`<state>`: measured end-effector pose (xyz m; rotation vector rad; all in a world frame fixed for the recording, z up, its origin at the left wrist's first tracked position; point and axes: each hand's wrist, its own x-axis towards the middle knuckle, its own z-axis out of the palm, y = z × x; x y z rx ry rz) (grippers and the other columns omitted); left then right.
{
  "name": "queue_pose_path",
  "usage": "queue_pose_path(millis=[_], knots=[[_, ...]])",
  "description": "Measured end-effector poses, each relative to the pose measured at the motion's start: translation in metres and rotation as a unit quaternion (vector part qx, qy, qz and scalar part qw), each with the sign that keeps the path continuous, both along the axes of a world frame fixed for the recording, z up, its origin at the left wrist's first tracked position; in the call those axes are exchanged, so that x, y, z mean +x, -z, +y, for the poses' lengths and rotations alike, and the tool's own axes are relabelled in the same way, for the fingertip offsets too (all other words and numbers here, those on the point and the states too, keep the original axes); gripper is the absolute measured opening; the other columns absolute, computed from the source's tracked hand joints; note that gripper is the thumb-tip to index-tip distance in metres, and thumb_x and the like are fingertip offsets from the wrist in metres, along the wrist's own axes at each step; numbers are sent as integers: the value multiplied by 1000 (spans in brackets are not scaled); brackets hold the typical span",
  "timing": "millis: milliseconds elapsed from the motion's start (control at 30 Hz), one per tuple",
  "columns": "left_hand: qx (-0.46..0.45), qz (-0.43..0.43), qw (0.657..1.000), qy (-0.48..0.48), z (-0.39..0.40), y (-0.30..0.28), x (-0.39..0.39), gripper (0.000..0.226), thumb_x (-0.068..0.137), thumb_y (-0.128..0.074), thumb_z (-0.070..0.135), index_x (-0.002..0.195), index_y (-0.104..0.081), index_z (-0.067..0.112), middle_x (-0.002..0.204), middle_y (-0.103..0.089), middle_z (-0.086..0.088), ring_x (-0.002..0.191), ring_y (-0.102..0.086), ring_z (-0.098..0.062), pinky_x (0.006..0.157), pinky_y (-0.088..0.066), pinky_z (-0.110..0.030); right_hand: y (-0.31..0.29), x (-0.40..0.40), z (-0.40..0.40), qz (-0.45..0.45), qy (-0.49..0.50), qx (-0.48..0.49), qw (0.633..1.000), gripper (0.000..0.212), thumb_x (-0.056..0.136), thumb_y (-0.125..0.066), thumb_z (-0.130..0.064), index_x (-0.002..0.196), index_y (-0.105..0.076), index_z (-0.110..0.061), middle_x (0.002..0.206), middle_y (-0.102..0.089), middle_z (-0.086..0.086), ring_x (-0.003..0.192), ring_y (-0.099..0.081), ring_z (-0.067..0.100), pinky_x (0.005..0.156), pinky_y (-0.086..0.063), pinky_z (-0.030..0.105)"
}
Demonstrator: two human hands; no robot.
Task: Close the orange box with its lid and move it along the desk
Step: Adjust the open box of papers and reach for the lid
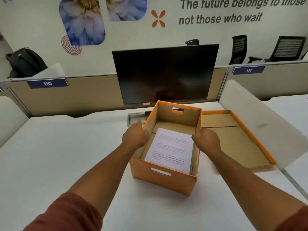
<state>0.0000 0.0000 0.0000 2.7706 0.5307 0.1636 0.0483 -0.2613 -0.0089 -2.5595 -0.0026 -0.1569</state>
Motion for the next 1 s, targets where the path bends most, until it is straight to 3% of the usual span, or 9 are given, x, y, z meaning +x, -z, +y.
queue_pose_path(millis=[100, 200, 300, 400, 500, 633, 800, 900, 1000], knots=[[-22, 51, 998, -39, 1, 3, -7, 62, 96, -45, 43, 150, -31, 16, 141, -55, -9, 120, -58, -31, 90, -52, -42, 4, -1, -5, 3, 4, 25, 1000, 22, 82, -62, -25, 79, -56, -4, 74, -55, 10, 66, -52, 23, 54, -37, 31], [-68, 68, 993, -62, -2, 6, -13, 51, 98, -43, 42, 139, -47, 13, 140, -56, -10, 122, -57, -32, 95, -48, -42, 9, -2, -8, 24, 9, 76, 997, 23, 82, -65, -25, 89, -56, -5, 83, -60, 12, 75, -58, 27, 58, -45, 34], [-94, 41, 992, -75, -11, 7, -18, 28, 96, -46, 29, 109, -63, 10, 108, -68, -11, 92, -64, -28, 78, -53, -38, 13, 0, -15, 64, -1, 114, 991, 21, 82, -61, -19, 96, -64, -4, 90, -69, 14, 79, -66, 31, 69, -57, 42], [-89, 19, 992, -86, -16, 10, -28, 19, 93, -48, 19, 94, -64, 11, 89, -65, -7, 77, -59, -24, 65, -44, -32, 14, -1, -22, 50, -29, 108, 992, 27, 84, -57, -15, 105, -64, 1, 88, -68, 18, 77, -65, 32, 64, -53, 38], [-93, -16, 991, -92, -14, 12, -45, 23, 90, -51, 24, 73, -62, 13, 68, -60, -3, 64, -57, -22, 55, -38, -26, 12, -5, -26, 18, -57, 84, 995, 15, 81, -55, -11, 72, -54, 1, 79, -61, 23, 66, -51, 29, 56, -35, 32], [-95, -65, 987, -115, -10, 16, -73, 30, 87, -55, 39, 70, -63, 16, 66, -62, -1, 60, -57, -15, 53, -38, -23, 9, -14, -26, -6, -95, 64, 993, 26, 81, -53, -10, 60, -39, -15, 75, -49, 14, 67, -43, 27, 58, -30, 30], [-105, -105, 980, -134, -6, 13, -108, 27, 84, -58, 37, 69, -63, 15, 65, -63, -1, 63, -59, -16, 58, -48, -29, 10, -28, -19, -14, -137, 48, 989, 5, 87, -52, -10, 86, -56, -14, 67, -47, 4, 70, -48, 25, 60, -35, 28], [-117, -122, 975, -147, -8, 16, -134, 26, 84, -58, 36, 71, -64, 14, 65, -63, -1, 62, -59, -16, 56, -46, -27, 11, -43, -13, -27, -134, 40, 990, 25, 90, -52, -11, 105, -66, 2, 78, -60, 13, 77, -55, 28, 66, -43, 32], [-118, -135, 971, -155, -8, 16, -158, 25, 84, -58, 35, 70, -64, 14, 64, -63, 0, 61, -58, -15, 52, -41, -24, 10, -61, -7, -34, -135, 40, 989, 35, 92, -53, -13, 123, -64, 0, 98, -68, 19, 87, -63, 31, 73, -51, 36]])
